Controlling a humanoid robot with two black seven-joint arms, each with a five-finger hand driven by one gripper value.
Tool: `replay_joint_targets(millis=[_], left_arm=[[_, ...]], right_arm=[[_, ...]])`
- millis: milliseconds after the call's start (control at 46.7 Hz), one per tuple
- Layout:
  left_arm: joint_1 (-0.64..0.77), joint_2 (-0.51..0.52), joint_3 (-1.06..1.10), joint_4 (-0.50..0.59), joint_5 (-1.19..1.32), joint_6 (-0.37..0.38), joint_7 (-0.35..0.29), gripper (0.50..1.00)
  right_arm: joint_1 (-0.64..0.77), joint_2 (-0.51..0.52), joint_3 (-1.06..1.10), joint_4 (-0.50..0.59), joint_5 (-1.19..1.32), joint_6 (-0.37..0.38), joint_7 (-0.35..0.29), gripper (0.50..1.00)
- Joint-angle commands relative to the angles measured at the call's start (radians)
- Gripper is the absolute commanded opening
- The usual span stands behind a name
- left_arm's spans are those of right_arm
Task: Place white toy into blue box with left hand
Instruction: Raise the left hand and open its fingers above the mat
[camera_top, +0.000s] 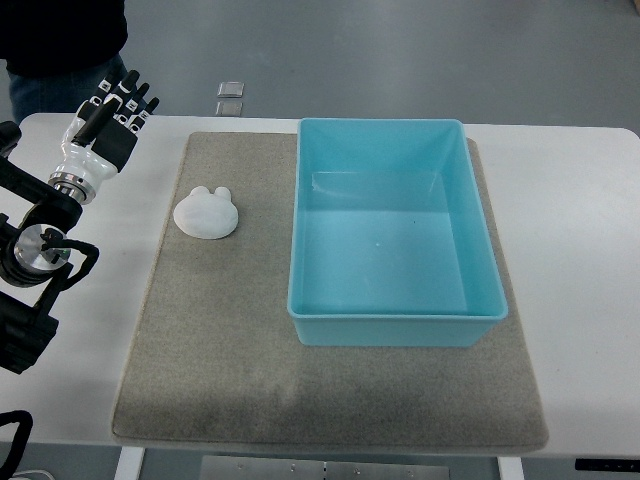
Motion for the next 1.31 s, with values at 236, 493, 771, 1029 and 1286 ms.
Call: replay_joint_targets(millis=[236, 493, 771, 1029, 1286], left_arm=[[-0.002, -0.002, -0.003, 0.000, -0.003, 0.000, 0.000, 0.994], [-0.006, -0.002, -0.014, 0.000, -0.005, 0.023, 0.000, 0.994], [-0.018, 0.003, -0.009, 0.002, 0.012, 0.065, -0.002, 0.994], [-0.038, 0.029, -0.007, 0.000, 0.017, 0.048, -0.002, 0.994], [-0.066, 0.069, 0.000, 0.003, 0.118, 0.025, -0.003, 0.994]], right_arm=[[0.000, 0.000, 0.000, 0.000, 0.001, 0.000, -0.001, 0.936], [0.000, 0.000, 0.000, 0.000, -0.001, 0.000, 0.000, 0.936], [0.000, 0.000, 0.000, 0.000, -0.001, 0.000, 0.000, 0.936], [0.000, 0.000, 0.000, 0.000, -0.001, 0.000, -0.001, 0.936], [0.000, 0.000, 0.000, 0.000, 0.001, 0.000, -0.001, 0.936]])
